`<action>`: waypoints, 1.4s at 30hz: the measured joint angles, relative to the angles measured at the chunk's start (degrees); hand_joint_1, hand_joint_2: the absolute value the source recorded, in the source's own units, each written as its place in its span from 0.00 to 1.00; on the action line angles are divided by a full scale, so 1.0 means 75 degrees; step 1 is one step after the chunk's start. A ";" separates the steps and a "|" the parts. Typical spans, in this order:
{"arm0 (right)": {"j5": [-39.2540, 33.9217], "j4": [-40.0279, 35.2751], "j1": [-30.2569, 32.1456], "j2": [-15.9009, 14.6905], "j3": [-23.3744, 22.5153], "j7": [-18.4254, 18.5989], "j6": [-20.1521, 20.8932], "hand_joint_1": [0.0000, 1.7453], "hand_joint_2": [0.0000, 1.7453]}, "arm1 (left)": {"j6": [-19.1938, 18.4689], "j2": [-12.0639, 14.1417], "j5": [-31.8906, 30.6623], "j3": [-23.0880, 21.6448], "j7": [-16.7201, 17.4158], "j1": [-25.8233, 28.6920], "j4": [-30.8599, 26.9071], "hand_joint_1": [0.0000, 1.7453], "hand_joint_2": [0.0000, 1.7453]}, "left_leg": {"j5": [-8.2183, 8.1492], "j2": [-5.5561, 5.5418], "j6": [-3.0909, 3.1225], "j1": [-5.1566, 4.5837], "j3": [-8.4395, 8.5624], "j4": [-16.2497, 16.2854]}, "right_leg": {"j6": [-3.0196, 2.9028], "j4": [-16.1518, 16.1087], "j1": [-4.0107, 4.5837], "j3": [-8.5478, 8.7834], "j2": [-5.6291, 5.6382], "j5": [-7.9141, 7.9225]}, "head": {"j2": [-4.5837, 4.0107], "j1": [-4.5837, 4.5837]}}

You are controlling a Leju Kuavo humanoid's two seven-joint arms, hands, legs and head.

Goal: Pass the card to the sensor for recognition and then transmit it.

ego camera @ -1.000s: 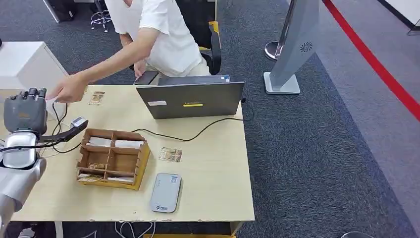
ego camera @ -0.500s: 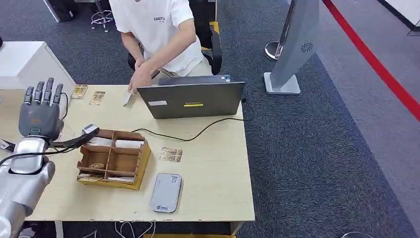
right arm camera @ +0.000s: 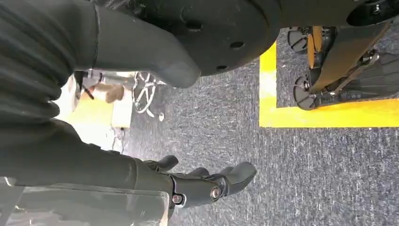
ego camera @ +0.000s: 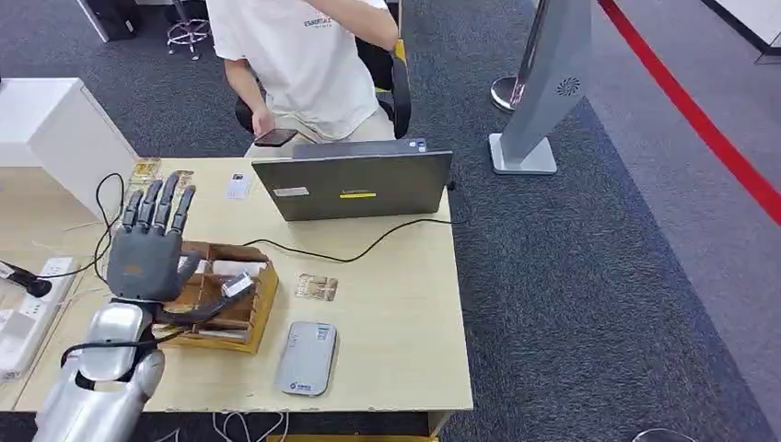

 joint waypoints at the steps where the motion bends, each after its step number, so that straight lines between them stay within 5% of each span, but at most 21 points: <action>1: -0.0044 0.0006 0.0005 0.0012 -0.0023 -0.0012 -0.0023 0.00 1.00 | 0.0023 -0.0032 -0.0055 -0.0047 0.0035 0.0234 -0.0280 0.00 1.00 | -0.0002 0.0001 -0.0002 0.0000 0.0000 0.0000 | 0.0000 0.0000 0.0000 -0.0002 0.0000 -0.0001 | 0.0000 0.0000; 7: -0.0198 0.0012 0.0044 0.0023 -0.0090 -0.0076 -0.0102 0.00 1.00 | -0.0065 -0.0011 -0.0017 -0.0195 0.0081 0.1251 -0.1462 0.00 1.00 | -0.0003 -0.0004 -0.0002 0.0000 -0.0005 -0.0002 | 0.0005 0.0000 0.0000 -0.0004 -0.0004 -0.0006 | 0.0000 -0.0006; 18: -0.0694 0.0026 0.0103 0.0093 -0.0280 -0.0221 -0.0245 0.00 1.00 | -0.1958 0.0766 0.0344 -0.0629 0.0137 0.2530 -0.2668 0.00 1.00 | -0.0002 -0.0004 -0.0002 0.0002 -0.0003 -0.0003 | 0.0005 0.0001 0.0001 -0.0003 -0.0006 -0.0006 | 0.0000 -0.0012; 24: -0.0810 0.0047 0.0115 0.0102 -0.0402 -0.0189 -0.0285 0.00 1.00 | -0.2457 0.1210 0.0464 -0.0723 0.0294 0.2958 -0.3088 0.00 1.00 | -0.0002 -0.0010 -0.0002 0.0002 -0.0006 -0.0004 | 0.0006 0.0001 0.0001 -0.0003 -0.0012 -0.0007 | 0.0000 -0.0009; 33: -0.0775 0.0052 0.0112 0.0143 -0.0402 -0.0192 -0.0353 0.00 1.00 | -0.2632 0.1615 0.0790 -0.0723 0.0315 0.3168 -0.3254 0.00 1.00 | -0.0001 -0.0012 -0.0002 0.0002 -0.0004 -0.0004 | 0.0006 0.0001 0.0001 0.0001 -0.0017 -0.0007 | 0.0000 -0.0012; 42: -0.0769 0.0055 0.0111 0.0143 -0.0402 -0.0163 -0.0355 0.00 1.00 | -0.2638 0.1615 0.0764 -0.0617 0.0606 0.3200 -0.3254 0.00 1.00 | -0.0001 -0.0012 -0.0002 0.0002 -0.0005 -0.0004 | 0.0006 0.0001 0.0001 0.0001 -0.0017 -0.0007 | 0.0000 -0.0012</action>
